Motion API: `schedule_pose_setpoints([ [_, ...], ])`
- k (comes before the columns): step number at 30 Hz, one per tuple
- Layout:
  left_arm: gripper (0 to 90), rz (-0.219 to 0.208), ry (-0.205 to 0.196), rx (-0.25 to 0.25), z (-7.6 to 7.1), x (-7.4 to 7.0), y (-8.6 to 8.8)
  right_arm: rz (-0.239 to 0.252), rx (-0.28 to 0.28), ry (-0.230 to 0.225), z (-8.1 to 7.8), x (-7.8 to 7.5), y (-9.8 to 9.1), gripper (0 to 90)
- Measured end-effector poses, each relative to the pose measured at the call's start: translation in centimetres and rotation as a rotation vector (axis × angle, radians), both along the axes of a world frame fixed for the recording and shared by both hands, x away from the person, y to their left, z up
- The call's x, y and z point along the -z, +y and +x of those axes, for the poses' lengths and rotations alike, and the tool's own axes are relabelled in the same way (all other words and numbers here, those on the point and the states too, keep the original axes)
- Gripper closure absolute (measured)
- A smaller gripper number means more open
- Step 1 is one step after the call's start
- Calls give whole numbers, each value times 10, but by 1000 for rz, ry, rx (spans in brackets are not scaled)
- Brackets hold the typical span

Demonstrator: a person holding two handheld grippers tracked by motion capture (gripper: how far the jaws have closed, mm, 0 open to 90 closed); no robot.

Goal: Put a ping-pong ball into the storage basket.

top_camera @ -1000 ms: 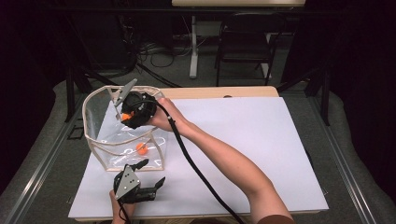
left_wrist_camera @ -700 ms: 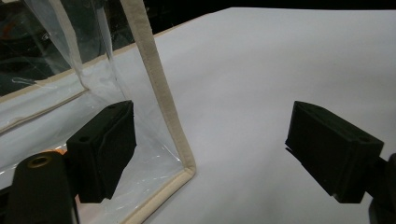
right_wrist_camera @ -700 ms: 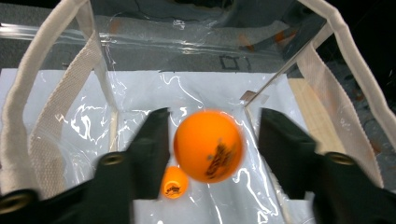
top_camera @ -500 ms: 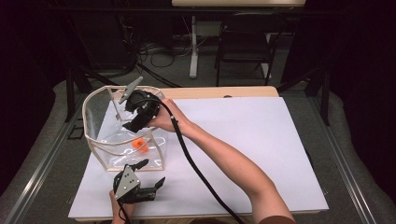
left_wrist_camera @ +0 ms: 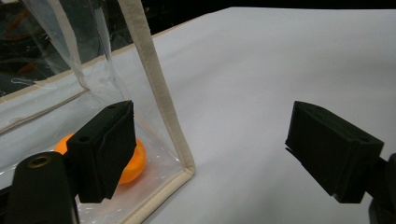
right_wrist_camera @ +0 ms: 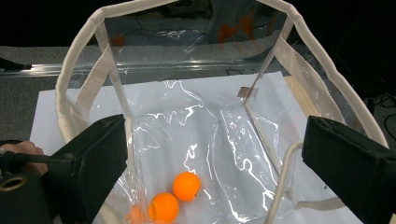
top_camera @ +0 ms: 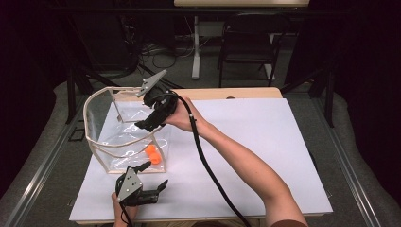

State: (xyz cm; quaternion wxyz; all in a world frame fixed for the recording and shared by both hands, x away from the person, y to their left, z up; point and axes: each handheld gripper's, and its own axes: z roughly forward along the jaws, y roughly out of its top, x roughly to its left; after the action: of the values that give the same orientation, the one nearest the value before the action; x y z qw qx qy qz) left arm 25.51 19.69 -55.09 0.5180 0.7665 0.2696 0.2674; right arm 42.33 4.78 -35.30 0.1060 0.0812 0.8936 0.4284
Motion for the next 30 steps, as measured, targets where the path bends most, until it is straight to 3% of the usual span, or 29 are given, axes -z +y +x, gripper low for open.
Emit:
schedule_pose_setpoints([
  [30,158,3,2,-1,0,0,-1,64,84,13,0,1,-85,0],
])
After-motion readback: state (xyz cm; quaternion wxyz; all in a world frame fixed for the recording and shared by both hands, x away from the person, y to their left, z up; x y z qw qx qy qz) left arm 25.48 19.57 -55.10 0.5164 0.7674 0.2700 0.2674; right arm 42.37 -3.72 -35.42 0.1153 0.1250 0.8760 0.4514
